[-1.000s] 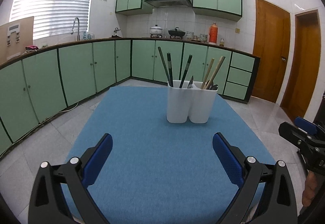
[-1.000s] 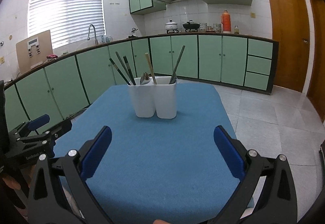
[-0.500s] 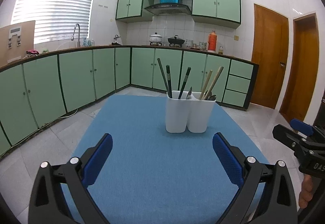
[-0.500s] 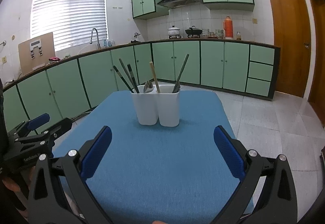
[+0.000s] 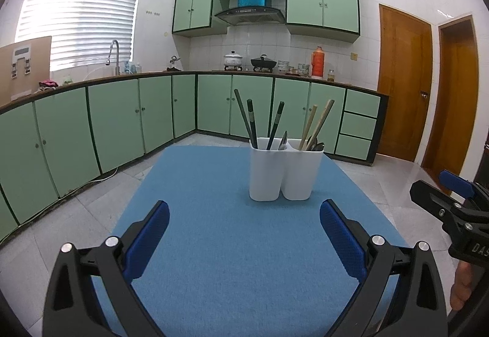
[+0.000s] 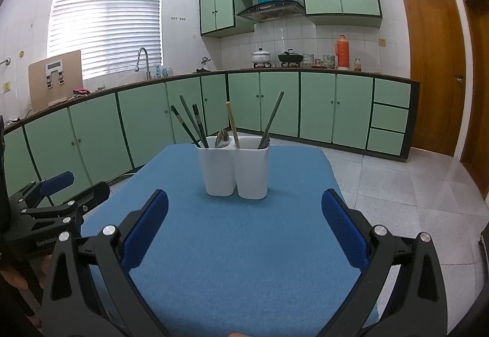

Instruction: Organize utensils

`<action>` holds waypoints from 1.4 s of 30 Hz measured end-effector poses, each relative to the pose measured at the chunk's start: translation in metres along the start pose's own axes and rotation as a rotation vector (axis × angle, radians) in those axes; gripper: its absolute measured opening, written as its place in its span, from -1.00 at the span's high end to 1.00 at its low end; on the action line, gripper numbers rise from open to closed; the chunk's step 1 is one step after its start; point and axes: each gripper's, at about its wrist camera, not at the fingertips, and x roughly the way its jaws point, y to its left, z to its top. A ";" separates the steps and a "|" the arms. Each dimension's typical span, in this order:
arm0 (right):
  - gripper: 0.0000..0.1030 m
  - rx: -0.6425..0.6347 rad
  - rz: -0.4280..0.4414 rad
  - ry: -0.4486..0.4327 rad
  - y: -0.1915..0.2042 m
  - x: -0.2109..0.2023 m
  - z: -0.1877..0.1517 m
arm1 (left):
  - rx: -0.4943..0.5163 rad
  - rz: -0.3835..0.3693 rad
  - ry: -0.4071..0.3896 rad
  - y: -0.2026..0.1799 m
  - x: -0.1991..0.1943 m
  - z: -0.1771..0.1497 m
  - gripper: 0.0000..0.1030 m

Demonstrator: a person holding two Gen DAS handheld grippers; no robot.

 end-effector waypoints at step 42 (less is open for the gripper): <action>-0.89 -0.010 -0.007 0.001 0.000 0.005 -0.003 | 0.007 0.000 0.006 -0.006 0.003 -0.002 -0.88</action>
